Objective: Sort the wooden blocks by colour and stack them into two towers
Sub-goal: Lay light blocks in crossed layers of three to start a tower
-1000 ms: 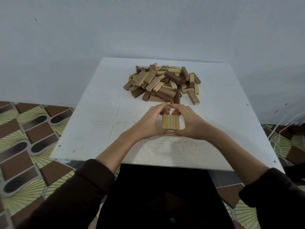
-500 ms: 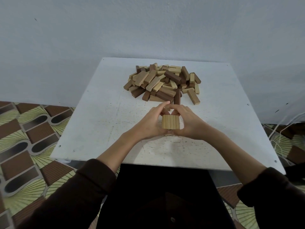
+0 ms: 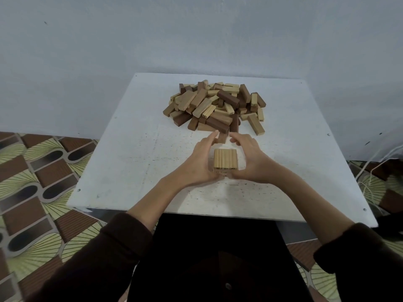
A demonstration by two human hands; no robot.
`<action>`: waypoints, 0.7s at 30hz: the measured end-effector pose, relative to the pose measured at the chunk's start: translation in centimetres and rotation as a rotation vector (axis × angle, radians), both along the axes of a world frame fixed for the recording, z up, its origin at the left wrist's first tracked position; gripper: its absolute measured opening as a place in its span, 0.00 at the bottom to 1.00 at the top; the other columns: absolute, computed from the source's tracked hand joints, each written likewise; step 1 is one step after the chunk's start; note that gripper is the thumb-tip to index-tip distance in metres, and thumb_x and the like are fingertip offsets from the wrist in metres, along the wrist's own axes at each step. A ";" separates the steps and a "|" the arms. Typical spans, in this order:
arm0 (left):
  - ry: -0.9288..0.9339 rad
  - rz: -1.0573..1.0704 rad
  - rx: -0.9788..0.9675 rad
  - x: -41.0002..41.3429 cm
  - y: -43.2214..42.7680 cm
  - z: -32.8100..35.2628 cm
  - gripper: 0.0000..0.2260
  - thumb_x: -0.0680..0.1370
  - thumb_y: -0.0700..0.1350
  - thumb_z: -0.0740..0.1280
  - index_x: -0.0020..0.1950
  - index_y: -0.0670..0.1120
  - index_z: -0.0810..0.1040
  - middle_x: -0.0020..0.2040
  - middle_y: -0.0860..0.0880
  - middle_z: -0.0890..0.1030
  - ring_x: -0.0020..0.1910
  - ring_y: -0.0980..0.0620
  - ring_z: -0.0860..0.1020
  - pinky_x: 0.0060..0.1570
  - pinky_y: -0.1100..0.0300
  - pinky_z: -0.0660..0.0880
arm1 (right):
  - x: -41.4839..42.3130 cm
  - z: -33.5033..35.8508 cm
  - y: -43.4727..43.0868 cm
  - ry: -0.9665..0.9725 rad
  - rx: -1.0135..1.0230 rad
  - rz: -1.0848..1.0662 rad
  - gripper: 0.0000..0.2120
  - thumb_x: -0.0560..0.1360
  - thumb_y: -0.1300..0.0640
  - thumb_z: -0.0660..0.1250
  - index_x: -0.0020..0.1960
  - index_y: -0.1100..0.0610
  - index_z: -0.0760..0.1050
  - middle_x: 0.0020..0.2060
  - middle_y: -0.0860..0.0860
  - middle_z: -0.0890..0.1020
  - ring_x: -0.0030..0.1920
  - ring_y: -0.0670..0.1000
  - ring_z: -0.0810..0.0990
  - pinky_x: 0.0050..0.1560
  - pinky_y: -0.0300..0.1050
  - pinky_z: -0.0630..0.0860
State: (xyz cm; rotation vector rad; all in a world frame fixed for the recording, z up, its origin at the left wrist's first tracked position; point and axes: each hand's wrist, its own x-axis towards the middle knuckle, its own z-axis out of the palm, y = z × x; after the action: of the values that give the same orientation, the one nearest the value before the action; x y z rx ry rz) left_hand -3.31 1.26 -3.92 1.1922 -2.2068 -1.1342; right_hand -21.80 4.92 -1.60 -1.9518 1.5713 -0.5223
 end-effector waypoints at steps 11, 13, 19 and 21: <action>-0.103 0.041 -0.130 -0.7 3.1 -1.5 0.46 0.73 0.43 0.71 0.77 0.41 0.39 0.77 0.43 0.49 0.76 0.48 0.47 0.75 0.54 0.49 | 2.5 -3.5 3.2 0.063 -0.106 -0.204 0.49 0.69 0.40 0.66 0.76 0.61 0.43 0.76 0.56 0.51 0.75 0.53 0.48 0.74 0.52 0.47; -0.111 0.038 -0.151 -0.8 3.3 -1.5 0.45 0.74 0.43 0.69 0.76 0.39 0.39 0.77 0.43 0.48 0.76 0.47 0.46 0.75 0.52 0.48 | 2.6 -3.6 3.2 0.085 -0.117 -0.195 0.51 0.67 0.33 0.58 0.76 0.62 0.43 0.76 0.57 0.51 0.75 0.54 0.48 0.74 0.53 0.48; -0.145 0.022 -0.163 -0.8 3.4 -1.4 0.44 0.75 0.45 0.68 0.76 0.39 0.37 0.78 0.43 0.46 0.76 0.50 0.45 0.75 0.53 0.45 | 2.4 -4.0 3.1 0.142 -0.120 -0.164 0.50 0.67 0.30 0.49 0.76 0.62 0.40 0.76 0.57 0.50 0.75 0.55 0.49 0.75 0.57 0.49; -0.152 0.015 -0.171 -0.9 3.4 -1.3 0.44 0.75 0.45 0.68 0.76 0.39 0.37 0.77 0.42 0.47 0.76 0.49 0.45 0.75 0.52 0.45 | 2.4 -4.1 3.0 0.161 -0.125 -0.159 0.50 0.67 0.30 0.48 0.76 0.62 0.39 0.76 0.57 0.50 0.74 0.54 0.49 0.74 0.57 0.49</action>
State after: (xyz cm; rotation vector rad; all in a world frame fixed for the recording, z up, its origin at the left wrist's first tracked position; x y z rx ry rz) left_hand -4.17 4.69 -5.26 1.2560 -2.3487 -0.8533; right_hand -19.35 7.96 -5.70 -2.0147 1.8455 -0.5510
